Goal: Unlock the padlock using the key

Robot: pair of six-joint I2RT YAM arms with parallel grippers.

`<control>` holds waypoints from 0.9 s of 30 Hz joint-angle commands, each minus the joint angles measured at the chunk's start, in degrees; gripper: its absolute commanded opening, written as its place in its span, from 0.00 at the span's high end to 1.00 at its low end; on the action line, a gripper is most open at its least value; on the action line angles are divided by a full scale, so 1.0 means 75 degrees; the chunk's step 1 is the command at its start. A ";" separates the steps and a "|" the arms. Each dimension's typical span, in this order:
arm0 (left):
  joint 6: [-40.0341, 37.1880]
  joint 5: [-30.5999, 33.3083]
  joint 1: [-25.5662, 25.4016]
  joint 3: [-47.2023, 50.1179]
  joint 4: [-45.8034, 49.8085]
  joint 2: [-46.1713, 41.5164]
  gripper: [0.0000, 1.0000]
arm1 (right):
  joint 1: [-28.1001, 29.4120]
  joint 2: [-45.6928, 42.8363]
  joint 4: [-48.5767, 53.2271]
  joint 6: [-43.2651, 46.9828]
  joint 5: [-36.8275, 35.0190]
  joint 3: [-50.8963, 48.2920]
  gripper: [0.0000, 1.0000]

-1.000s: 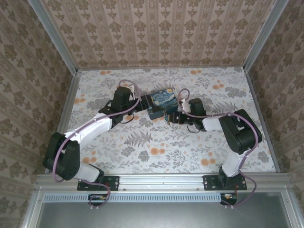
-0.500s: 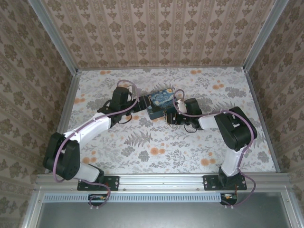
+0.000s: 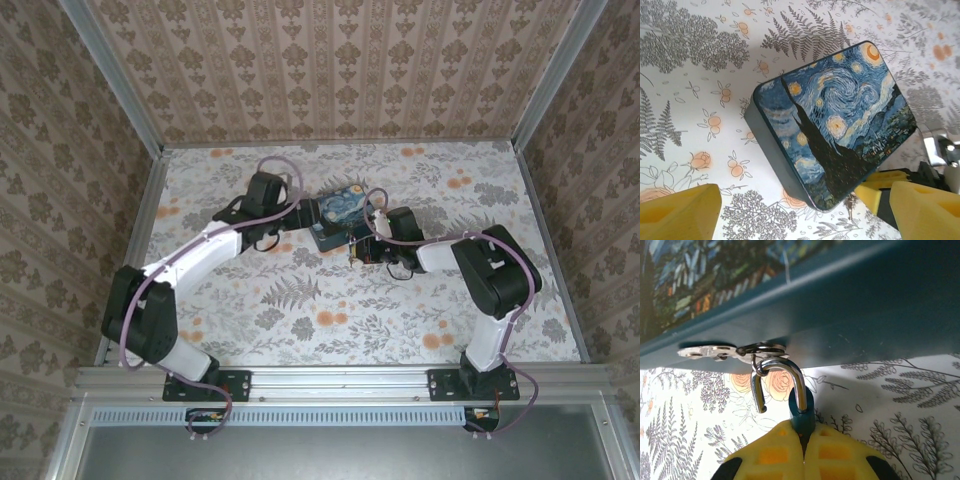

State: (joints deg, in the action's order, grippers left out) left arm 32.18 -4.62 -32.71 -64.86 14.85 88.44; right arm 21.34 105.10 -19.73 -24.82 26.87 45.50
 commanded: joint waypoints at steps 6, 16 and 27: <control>-0.1417 0.2575 -0.0908 -0.1726 0.1968 0.1245 0.10 | 0.0025 -0.0424 0.0790 -0.1066 -0.0628 -0.0024 1.00; -0.1584 0.3392 -0.1412 -0.2661 0.2203 0.2398 0.09 | 0.0014 -0.0516 0.0745 -0.1453 -0.0803 -0.0182 1.00; -0.1802 0.4321 -0.1836 -0.2980 0.2373 0.3164 0.08 | -0.0076 -0.0476 0.0506 -0.1806 -0.0806 -0.0305 1.00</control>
State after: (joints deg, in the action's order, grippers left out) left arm 20.38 24.03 -45.80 -85.60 30.50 110.89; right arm 21.26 102.56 -16.71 -36.36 22.44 44.58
